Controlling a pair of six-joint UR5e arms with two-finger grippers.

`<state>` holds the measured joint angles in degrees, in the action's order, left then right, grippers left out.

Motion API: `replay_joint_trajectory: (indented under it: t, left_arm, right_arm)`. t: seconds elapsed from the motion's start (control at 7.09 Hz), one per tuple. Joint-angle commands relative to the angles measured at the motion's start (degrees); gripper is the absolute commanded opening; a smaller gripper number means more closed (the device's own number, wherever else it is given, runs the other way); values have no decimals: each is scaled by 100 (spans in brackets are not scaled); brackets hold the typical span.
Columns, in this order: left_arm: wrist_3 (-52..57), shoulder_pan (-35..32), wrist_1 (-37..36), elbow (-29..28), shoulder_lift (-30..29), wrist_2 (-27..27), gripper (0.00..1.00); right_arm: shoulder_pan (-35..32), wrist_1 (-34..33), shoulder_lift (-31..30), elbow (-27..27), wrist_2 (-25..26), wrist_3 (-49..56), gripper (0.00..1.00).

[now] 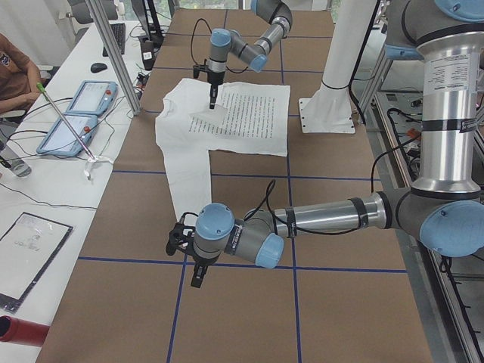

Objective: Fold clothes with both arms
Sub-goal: 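Fold the held sleeve across the shirt toward the collar with the right gripper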

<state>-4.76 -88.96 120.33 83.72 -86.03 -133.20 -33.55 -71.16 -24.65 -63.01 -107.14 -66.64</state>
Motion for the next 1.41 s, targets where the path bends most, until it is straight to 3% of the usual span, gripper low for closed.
replay_joint_trajectory:
  t: [0.0,0.14,0.28,0.56,0.85,0.99,1.27]
  left_arm:
    - [-51,-69,0,13,7,-4,99]
    - [-382,-87,0,13,-36,-4,99]
    - [-507,-95,8,30,-45,-13,99]
    - [-517,-96,8,48,-54,-13,99]
    - [-508,-87,17,39,-98,-4,100]
    - [-543,-69,252,-22,-133,22,99]
    - [-1435,288,622,56,-151,57,99]
  right_arm:
    - [85,750,704,1208,228,28,0]
    - [251,874,837,1307,785,2,4]
    - [383,1154,830,1317,1191,-68,99]
    - [393,1438,813,1204,1362,-77,100]
    - [376,1290,795,1177,1345,-208,100]
    - [219,593,647,681,1223,-140,100]
    - [-473,-964,269,-183,86,159,100]
